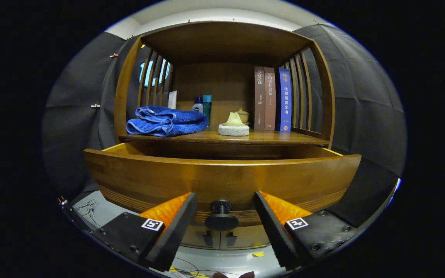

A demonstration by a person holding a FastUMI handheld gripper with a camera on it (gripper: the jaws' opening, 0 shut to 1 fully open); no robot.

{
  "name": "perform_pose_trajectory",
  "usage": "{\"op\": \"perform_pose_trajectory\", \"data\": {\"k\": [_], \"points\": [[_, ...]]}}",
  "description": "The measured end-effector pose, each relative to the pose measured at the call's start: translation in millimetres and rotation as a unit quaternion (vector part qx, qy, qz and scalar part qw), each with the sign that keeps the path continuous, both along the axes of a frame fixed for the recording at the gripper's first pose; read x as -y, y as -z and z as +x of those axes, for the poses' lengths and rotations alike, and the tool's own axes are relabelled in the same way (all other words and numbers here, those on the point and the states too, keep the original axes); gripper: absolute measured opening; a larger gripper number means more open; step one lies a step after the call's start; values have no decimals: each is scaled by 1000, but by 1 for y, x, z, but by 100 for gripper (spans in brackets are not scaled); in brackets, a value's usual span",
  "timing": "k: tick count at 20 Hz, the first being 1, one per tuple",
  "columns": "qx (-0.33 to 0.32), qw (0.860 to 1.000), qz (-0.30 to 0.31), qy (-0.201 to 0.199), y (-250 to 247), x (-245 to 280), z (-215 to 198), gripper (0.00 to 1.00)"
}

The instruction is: Pull open the drawer, take out the items inside it, and place them on the countertop above the cabinet.

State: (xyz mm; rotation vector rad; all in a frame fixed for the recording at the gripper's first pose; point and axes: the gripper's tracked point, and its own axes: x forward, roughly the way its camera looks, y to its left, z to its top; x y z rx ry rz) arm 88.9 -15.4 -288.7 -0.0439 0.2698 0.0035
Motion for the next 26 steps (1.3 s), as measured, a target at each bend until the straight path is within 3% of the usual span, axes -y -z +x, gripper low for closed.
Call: {"op": "perform_pose_trajectory", "data": {"k": [14, 22, 26], "points": [[-15, 1000, -6, 8, 9, -3, 86, 100], [-15, 1000, -15, 6, 9, -3, 84, 100], [21, 999, 6, 28, -34, 12, 60, 100]]}}
